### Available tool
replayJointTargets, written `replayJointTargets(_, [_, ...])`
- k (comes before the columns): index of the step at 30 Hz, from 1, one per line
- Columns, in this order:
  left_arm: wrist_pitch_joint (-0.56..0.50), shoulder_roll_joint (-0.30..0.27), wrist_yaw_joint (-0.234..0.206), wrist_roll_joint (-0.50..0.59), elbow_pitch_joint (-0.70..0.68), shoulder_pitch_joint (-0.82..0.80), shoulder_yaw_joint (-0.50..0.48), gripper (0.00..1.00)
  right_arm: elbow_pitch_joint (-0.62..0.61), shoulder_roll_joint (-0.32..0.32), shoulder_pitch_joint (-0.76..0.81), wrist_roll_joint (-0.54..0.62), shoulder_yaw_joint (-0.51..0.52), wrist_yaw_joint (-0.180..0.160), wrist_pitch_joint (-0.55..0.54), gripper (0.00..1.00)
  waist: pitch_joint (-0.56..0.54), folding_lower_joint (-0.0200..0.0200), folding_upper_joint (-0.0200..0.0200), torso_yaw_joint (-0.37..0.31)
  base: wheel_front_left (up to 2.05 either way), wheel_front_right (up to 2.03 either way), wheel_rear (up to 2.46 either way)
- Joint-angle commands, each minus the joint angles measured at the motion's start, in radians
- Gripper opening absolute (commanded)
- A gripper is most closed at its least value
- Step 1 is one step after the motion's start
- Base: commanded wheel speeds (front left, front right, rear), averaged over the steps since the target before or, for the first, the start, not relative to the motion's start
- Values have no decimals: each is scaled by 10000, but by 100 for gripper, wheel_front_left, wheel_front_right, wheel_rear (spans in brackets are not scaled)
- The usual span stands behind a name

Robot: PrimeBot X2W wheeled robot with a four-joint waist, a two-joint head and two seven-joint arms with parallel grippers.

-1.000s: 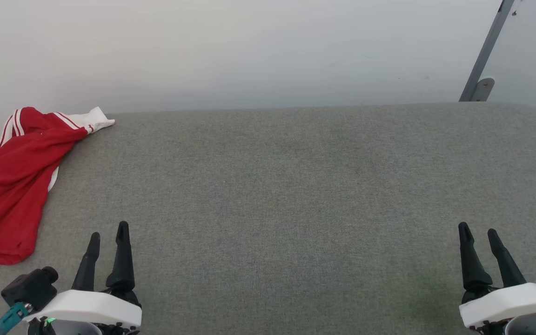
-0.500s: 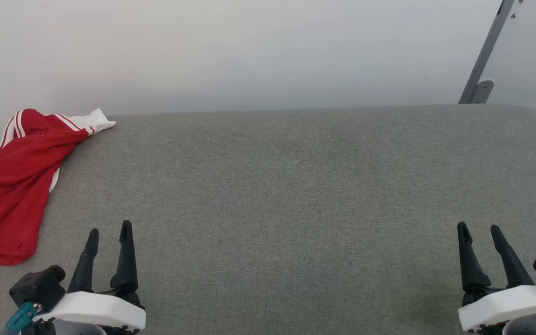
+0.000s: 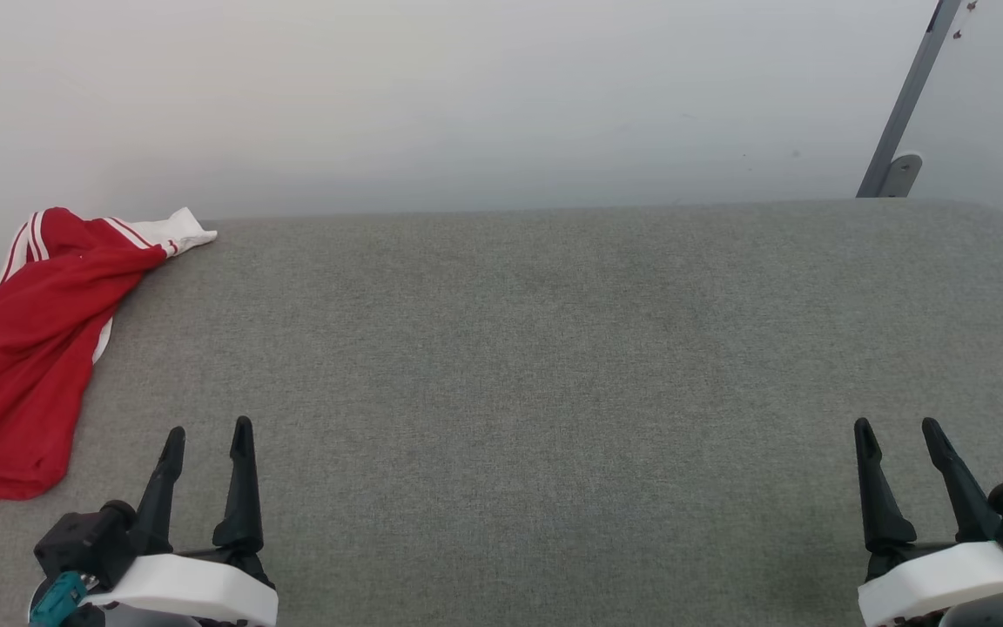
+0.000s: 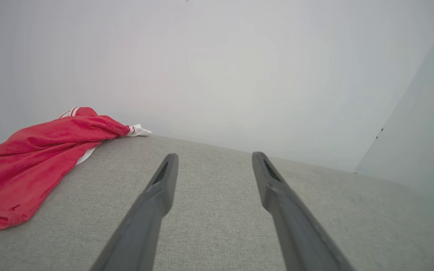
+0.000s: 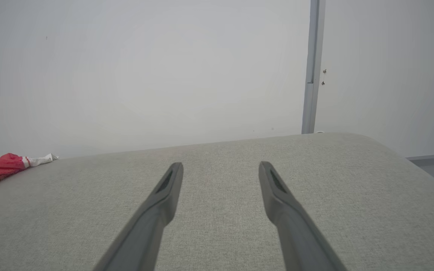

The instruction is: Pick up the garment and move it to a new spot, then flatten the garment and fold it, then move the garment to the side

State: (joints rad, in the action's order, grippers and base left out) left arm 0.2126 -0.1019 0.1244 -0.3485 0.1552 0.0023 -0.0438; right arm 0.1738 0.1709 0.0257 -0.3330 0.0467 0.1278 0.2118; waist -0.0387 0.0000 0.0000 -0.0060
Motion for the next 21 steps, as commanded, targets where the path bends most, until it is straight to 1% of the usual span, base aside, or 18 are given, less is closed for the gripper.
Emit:
replayJointTargets(1, [100,-52,42,258,-94,29,-13,100,-53,64,16,191,8,47,110,100,-8,0,0,-3,0,0,0])
replayJointTargets(21, [475,-147,54,1649,-173,194,121,100,-283,147,168,1702,38,51,481,100,-106,0,0,-48,0,0,0])
